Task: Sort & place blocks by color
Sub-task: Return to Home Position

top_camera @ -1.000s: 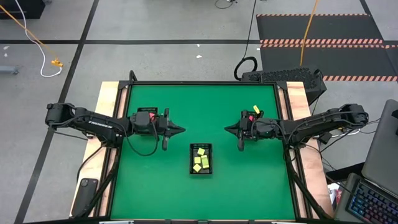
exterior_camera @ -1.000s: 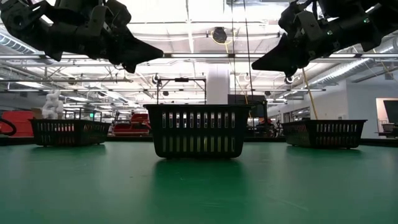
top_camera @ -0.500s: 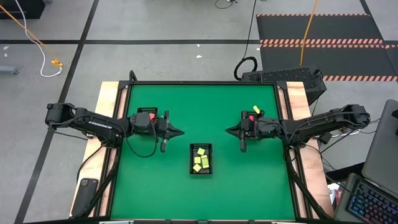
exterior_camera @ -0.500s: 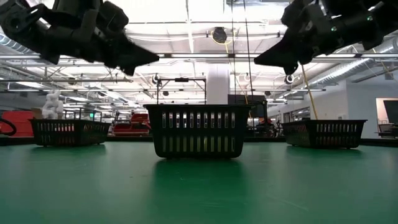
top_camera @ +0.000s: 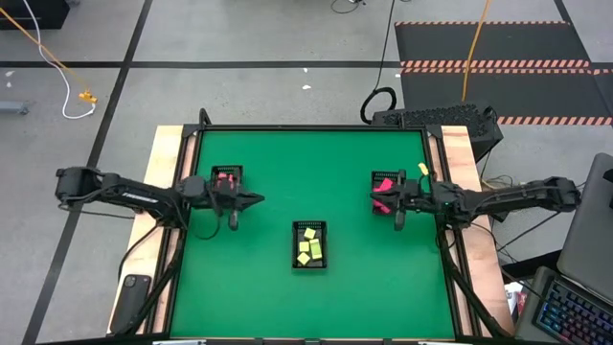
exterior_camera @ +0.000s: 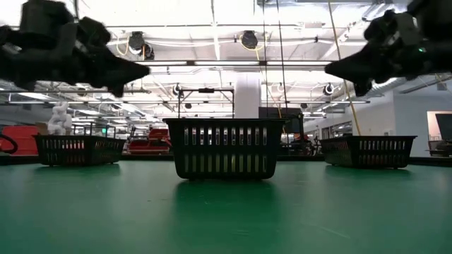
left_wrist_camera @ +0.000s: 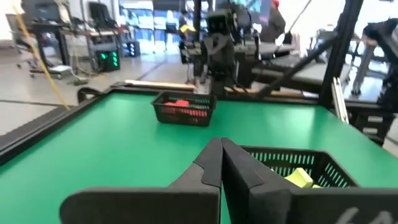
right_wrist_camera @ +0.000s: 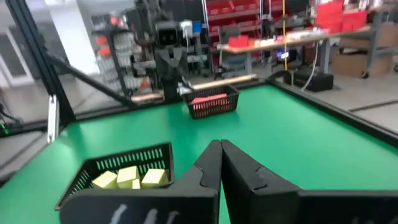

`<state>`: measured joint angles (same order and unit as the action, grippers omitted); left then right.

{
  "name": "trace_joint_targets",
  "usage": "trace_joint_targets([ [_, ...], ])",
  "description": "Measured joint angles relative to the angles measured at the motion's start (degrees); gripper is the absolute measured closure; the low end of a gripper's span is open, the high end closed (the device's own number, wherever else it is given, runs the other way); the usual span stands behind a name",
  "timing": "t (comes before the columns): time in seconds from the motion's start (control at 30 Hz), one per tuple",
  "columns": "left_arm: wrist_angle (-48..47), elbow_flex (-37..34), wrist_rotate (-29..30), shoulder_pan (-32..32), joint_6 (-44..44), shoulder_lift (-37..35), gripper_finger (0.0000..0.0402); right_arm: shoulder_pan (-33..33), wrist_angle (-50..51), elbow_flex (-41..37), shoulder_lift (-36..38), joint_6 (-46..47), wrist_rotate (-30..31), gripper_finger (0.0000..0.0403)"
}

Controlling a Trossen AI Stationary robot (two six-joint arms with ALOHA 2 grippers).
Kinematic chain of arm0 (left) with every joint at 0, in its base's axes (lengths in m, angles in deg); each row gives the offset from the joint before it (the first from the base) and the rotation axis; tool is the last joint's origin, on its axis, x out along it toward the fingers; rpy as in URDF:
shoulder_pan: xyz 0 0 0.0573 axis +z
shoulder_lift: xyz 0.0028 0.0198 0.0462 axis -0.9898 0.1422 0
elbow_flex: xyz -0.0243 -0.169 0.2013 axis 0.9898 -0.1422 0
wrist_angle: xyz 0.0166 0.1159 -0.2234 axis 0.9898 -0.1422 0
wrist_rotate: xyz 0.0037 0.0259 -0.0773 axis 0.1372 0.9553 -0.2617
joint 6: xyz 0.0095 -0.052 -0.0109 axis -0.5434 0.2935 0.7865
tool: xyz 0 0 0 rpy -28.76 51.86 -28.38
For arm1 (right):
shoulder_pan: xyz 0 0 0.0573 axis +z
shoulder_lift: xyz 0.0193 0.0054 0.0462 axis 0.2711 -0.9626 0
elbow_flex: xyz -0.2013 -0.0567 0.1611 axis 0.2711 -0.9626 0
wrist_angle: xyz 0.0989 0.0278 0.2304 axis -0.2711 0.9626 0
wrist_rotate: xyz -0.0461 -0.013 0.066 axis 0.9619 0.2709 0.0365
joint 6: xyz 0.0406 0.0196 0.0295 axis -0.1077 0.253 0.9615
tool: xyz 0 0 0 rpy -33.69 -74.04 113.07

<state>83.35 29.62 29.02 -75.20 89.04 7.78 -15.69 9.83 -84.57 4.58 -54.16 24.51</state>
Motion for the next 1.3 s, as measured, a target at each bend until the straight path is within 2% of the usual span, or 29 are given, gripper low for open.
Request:
trace_joint_targets([
  [0.07,-0.92,-2.66,0.33,0.69,0.97,-4.11,0.0401,-0.04,0.78,-2.1,4.24,0.3,-0.5,0.0403],
  [0.13,-6.5,-2.62,0.48,1.09,1.51,-8.31,0.0401,-0.03,0.92,-3.34,8.44,0.55,-1.32,0.0403],
  [0.33,-14.64,-2.66,0.44,0.45,1.48,-17.15,0.0401,-0.08,13.32,-3.56,18.68,1.08,-1.25,0.0403],
  [0.73,-33.82,-2.65,0.44,0.41,0.8,-34.28,0.0401,-0.08,27.32,-3.73,32.59,0.01,-1.5,0.0403],
  [1.13,-47.63,-2.65,0.93,0.43,1.29,-48.56,0.0401,-0.08,29.24,-3.78,32.91,0.04,-2.92,0.0403],
  [1.3,-53.42,-2.63,5.11,0.35,3.54,-51.97,0.0401,-0.27,29.32,-3.8,32.87,-0.31,-2.62,0.0403],
])
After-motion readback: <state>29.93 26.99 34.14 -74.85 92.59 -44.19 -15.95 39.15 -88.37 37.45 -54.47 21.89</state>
